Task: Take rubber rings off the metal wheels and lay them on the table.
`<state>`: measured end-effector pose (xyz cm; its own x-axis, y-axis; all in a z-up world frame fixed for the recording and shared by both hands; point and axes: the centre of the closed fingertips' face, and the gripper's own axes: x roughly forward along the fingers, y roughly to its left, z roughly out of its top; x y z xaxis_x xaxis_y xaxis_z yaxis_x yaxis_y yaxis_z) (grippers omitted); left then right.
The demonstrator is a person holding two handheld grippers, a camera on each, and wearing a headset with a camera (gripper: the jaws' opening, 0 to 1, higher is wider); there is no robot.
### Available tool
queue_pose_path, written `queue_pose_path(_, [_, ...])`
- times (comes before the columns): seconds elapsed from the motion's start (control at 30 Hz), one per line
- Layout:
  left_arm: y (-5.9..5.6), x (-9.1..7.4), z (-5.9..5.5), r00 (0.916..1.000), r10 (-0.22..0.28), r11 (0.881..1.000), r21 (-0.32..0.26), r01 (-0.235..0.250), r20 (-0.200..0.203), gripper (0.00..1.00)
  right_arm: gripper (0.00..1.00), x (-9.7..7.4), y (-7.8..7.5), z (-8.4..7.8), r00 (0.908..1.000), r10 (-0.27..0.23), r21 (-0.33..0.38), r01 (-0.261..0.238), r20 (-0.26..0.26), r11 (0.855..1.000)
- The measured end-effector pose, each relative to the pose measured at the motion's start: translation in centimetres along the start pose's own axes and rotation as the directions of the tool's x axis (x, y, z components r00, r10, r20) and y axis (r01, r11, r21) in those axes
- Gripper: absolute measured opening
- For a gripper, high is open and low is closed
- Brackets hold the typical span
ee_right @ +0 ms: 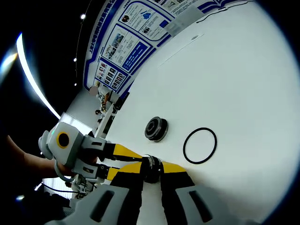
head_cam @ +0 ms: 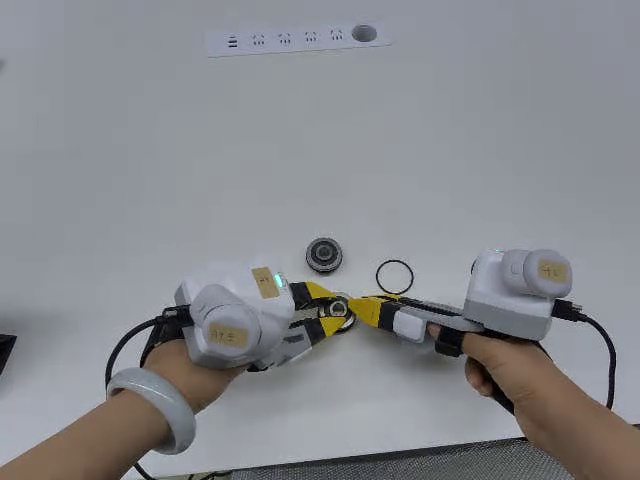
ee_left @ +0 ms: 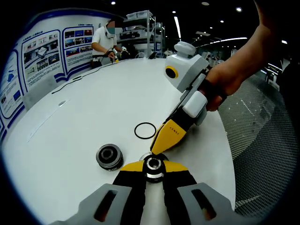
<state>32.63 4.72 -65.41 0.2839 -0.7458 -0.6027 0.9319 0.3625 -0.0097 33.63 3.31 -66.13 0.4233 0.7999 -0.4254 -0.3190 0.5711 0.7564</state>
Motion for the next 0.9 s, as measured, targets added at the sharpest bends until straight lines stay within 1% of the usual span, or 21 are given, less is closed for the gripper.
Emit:
queue_pose_path(0.33, [0.02, 0.04, -0.05, 1.0, 0.001, 1.0, 0.001, -0.001, -0.002, 0.13, 0.16, 0.4, 0.33, -0.49, 0.9994, 0.018, 0.008, -0.018, -0.028, 1.0])
queue_pose_path(0.53, [-0.01, 0.06, -0.09, 1.0, 0.001, 1.0, 0.003, -0.001, -0.002, 0.13, 0.16, 0.23, 0.39, -0.6, 0.9992, 0.023, 0.02, -0.022, -0.033, 1.0])
queue_pose_path(0.7, [-0.02, 0.07, -0.11, 1.0, 0.0, 1.0, 0.003, 0.0, -0.001, 0.13, 0.14, -0.05, 0.52, -0.83, 0.9986, 0.036, 0.032, -0.034, -0.04, 0.999])
queue_pose_path(0.9, [-0.03, 0.07, -0.13, 1.0, 0.0, 1.0, 0.005, 0.0, -0.001, 0.13, 0.14, -0.15, 0.54, -0.86, 0.9985, 0.038, 0.039, -0.037, -0.038, 0.999])
